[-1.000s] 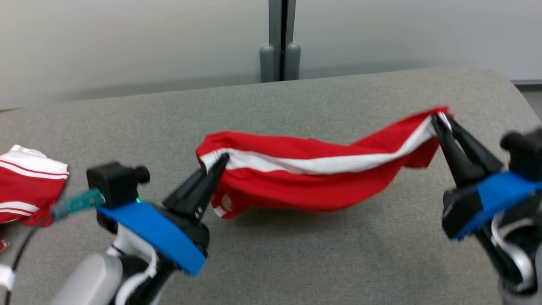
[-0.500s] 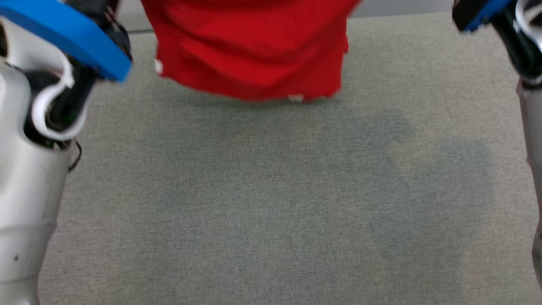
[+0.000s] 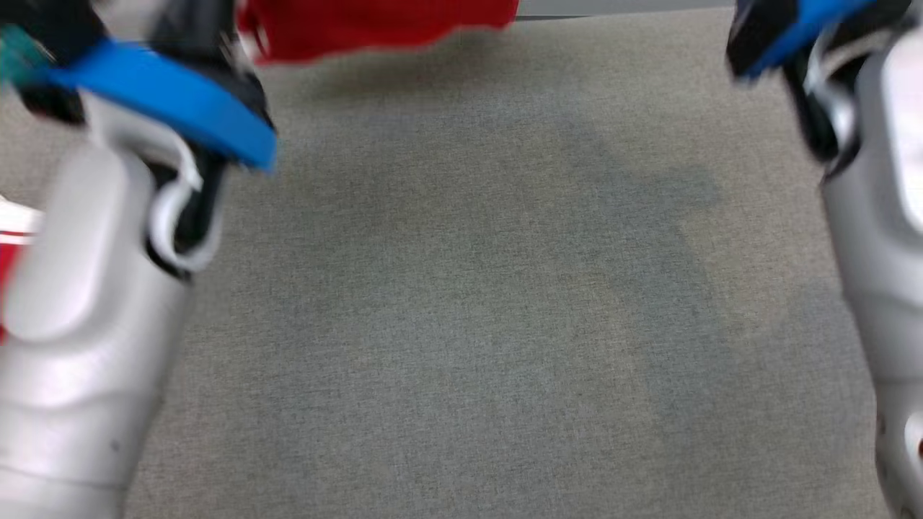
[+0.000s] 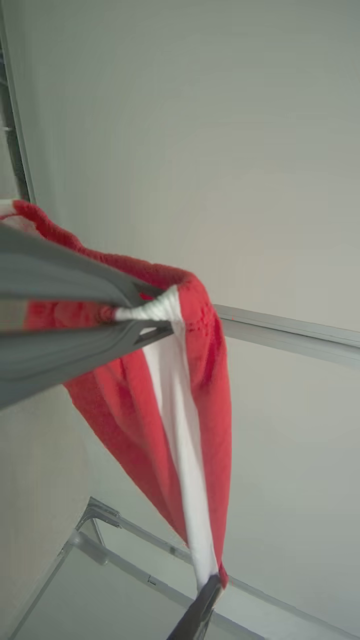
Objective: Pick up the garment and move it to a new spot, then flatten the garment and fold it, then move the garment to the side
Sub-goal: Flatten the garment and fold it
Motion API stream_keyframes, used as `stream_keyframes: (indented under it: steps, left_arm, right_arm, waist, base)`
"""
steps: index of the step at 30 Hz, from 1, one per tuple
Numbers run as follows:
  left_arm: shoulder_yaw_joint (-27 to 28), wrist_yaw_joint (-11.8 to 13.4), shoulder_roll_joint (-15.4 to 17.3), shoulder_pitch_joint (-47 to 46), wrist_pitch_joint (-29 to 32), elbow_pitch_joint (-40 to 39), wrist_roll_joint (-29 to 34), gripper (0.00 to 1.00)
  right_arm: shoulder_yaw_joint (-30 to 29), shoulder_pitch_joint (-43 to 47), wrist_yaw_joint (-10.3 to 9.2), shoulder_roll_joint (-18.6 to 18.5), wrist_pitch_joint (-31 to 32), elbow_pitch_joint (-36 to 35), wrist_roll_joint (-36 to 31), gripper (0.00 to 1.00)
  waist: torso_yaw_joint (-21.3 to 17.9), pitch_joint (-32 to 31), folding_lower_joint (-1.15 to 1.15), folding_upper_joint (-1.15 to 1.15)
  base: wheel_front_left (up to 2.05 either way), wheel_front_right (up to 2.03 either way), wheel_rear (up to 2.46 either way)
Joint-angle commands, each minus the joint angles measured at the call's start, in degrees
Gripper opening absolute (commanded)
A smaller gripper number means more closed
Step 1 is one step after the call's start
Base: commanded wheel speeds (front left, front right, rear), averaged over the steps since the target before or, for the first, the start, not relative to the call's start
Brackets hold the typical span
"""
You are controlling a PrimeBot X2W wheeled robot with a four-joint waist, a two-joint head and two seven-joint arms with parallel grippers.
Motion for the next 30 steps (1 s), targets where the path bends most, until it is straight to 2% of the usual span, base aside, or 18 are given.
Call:
stream_keyframes:
  steps: [1,6,11,14,17,19,25,28,30]
  left_arm:
    - [-1.4,-0.3,-0.5,2.8,-1.6,0.8,0.1,0.0]
    - [-8.0,-0.7,-1.5,14.3,-5.3,3.2,-0.4,0.0]
    - [-12.0,-0.5,0.3,27.0,-5.4,0.5,-1.9,0.0]
    - [-13.4,1.3,2.2,34.3,-4.1,-4.1,-2.3,0.0]
    - [-14.8,5.0,4.9,41.7,-1.1,-10.8,-2.4,0.0]
    - [-15.3,7.9,6.8,46.0,1.4,-16.1,-3.0,0.0]
    - [-16.3,14.8,11.2,56.1,7.1,-31.7,-4.8,0.0]
    - [-15.5,17.0,12.1,58.5,6.8,-36.6,-5.1,0.0]
    - [-15.1,17.6,13.0,59.1,6.4,-38.2,-4.5,0.0]
  right_arm:
    - [1.0,3.4,0.01,-1.0,-0.2,0.9,0.8,0.0]
    - [4.8,16.5,0.01,-4.3,3.8,1.4,7.0,0.0]
    - [7.9,29.7,0.01,-9.2,16.8,-5.8,14.3,0.0]
    - [6.1,38.0,0.0,-12.4,25.0,-13.5,16.9,0.0]
    - [0.9,47.4,-0.04,-13.5,34.0,-22.1,17.3,0.0]
    - [-3.6,53.9,-0.05,-12.3,40.4,-28.3,16.5,0.0]
    - [-14.0,70.9,0.0,-3.6,55.7,-47.4,13.9,0.0]
    - [-16.9,74.5,0.01,0.1,57.4,-54.7,11.8,0.0]
    - [-17.3,75.4,0.01,1.3,56.7,-57.4,10.6,0.0]
  waist:
    - [0.3,-0.3,-0.01,0.0]
    - [1.0,-2.3,-0.01,0.0]
    - [1.2,-6.4,-0.01,0.0]
    - [1.6,-9.3,-0.01,0.0]
    - [2.1,-12.0,-0.01,0.0]
    - [2.3,-13.3,-0.01,0.0]
    - [3.0,-14.8,-0.01,0.0]
    - [3.5,-15.1,-0.01,0.0]
    - [3.6,-15.2,-0.01,0.0]
  base:
    - [0.0,0.0,0.0]
    - [0.0,0.0,0.0]
    - [0.0,0.0,0.0]
    - [0.0,0.0,0.0]
    - [0.0,0.0,0.0]
    - [0.0,0.0,0.0]
    - [0.0,0.0,0.0]
    - [0.0,0.0,0.0]
    - [0.0,0.0,0.0]
